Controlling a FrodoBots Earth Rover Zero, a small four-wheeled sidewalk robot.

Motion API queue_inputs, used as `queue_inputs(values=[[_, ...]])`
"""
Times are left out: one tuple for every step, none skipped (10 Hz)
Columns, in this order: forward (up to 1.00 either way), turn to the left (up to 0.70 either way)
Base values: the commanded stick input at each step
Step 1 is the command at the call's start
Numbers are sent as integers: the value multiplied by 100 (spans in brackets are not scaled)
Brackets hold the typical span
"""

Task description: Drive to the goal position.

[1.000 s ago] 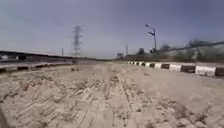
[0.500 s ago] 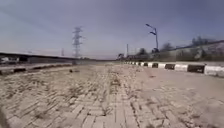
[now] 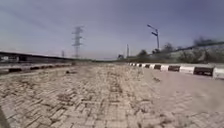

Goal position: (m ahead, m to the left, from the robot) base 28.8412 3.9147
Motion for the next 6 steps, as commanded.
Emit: queue_inputs(values=[[100,0],[100,0],[100,0],[100,0],[100,0],[100,0]])
